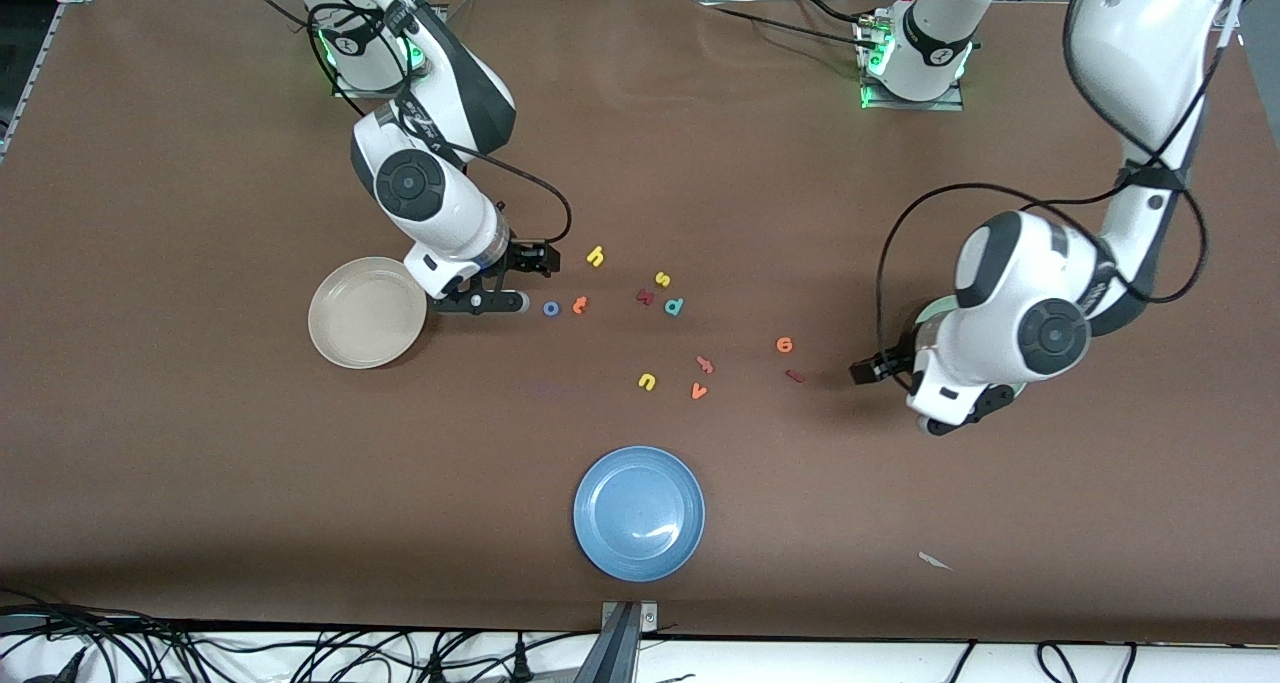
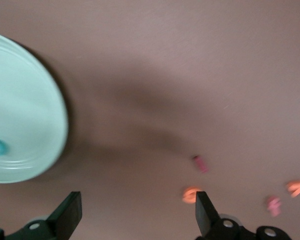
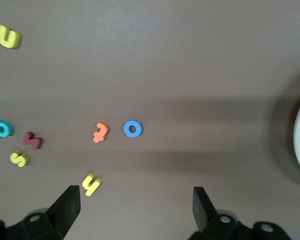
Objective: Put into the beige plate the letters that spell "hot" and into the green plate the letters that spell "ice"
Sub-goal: 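Move the left gripper to the pink i while the right gripper reaches the blue o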
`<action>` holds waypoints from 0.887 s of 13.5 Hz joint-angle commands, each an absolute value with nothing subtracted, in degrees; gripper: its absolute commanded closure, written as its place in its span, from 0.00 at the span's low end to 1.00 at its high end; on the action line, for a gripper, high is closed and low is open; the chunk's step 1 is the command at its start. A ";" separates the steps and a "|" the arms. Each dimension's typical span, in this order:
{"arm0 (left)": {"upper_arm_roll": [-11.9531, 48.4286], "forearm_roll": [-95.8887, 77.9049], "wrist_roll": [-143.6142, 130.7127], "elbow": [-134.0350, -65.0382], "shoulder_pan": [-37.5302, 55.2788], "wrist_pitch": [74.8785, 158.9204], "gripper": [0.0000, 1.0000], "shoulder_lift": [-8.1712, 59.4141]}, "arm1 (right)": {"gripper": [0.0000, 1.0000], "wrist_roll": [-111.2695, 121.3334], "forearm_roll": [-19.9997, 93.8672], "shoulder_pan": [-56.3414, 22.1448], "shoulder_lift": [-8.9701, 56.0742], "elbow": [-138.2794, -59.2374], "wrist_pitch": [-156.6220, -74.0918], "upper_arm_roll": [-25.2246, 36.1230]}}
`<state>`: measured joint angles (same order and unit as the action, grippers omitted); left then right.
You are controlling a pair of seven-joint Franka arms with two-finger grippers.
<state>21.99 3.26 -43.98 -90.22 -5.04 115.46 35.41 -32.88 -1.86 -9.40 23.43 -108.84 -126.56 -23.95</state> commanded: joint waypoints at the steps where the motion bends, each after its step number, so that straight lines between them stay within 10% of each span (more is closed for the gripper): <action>1: 21.53 2.99 -52.53 -86.92 -2.38 121.70 0.00 40.24 | 0.00 -34.36 -7.01 -10.98 26.00 -108.98 -129.89 -24.26; 6: 17.77 3.43 -58.71 -86.40 4.46 131.13 0.00 44.30 | 0.00 -36.56 -13.62 -12.83 29.17 -108.63 -133.93 -24.26; 12: 16.96 6.86 -62.28 -87.18 4.49 121.99 0.03 43.33 | 0.00 -36.65 -15.46 -12.92 33.74 -108.81 -139.30 -23.91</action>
